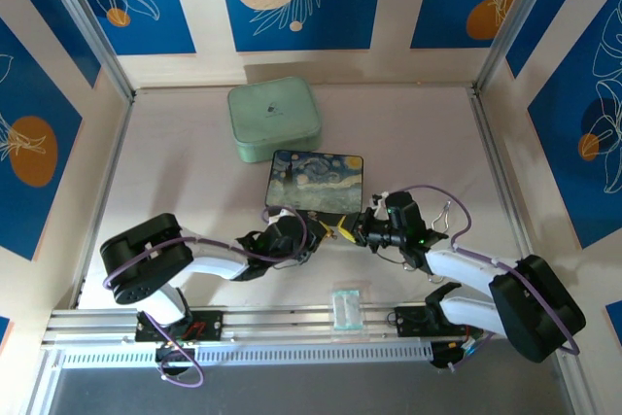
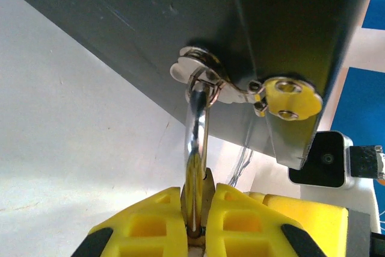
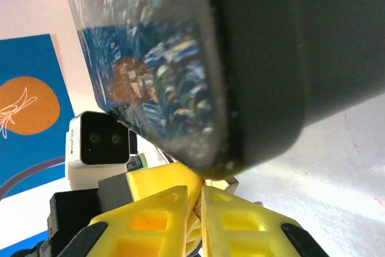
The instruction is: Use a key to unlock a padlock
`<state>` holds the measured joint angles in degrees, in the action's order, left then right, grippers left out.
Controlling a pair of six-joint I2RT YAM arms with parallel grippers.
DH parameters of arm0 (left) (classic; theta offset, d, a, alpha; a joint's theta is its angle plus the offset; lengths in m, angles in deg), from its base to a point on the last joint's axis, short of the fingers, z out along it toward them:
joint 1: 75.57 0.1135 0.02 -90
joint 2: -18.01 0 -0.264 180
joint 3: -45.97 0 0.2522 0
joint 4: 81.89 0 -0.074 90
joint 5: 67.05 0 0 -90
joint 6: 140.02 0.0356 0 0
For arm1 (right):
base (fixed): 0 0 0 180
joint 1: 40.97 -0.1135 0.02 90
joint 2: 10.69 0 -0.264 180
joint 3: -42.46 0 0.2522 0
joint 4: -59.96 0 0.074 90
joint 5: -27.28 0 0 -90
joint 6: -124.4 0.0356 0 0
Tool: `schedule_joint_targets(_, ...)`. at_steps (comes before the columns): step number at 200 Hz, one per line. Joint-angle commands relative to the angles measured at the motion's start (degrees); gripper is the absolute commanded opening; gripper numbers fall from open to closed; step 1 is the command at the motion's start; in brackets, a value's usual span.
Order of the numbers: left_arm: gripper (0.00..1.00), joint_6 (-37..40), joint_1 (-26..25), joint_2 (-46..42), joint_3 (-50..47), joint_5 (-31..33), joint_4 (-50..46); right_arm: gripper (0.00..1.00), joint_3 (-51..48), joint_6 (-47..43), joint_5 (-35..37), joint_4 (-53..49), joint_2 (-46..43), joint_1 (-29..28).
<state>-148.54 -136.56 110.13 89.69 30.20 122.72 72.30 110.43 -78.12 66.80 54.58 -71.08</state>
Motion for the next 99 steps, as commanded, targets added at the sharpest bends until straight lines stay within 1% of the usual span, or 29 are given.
schedule_joint_targets(1,0.0,1.04,-0.53,-0.11,1.36,-0.27,0.79,0.13,1.48,-0.56,0.38,0.14,0.14,-0.33)
schedule_joint_targets(12,0.0,1.32,-0.45,-0.25,1.31,0.04,0.3,0.13,1.16,-1.56,1.19,-1.29,-0.45,-0.13)
schedule_joint_targets(27,0.0,1.06,-0.44,-0.05,0.99,0.53,1.15,0.07,1.39,-3.76,2.69,-6.1,-1.48,-0.04)
schedule_joint_targets(39,0.0,0.81,-0.39,0.1,0.85,0.83,1.63,0.03,1.43,-5.1,2.37,-8.91,-1.78,-0.04)
schedule_joint_targets(64,0.0,1.04,-0.27,0.12,1.63,0.79,0.19,0.03,0.65,-6.24,0.96,-11.35,-1.82,-0.86)
schedule_joint_targets(99,0.0,1.05,-0.19,0.65,2.06,0.51,0.92,0.03,0.75,-6.34,2.05,-11.94,-1.31,-2.88)
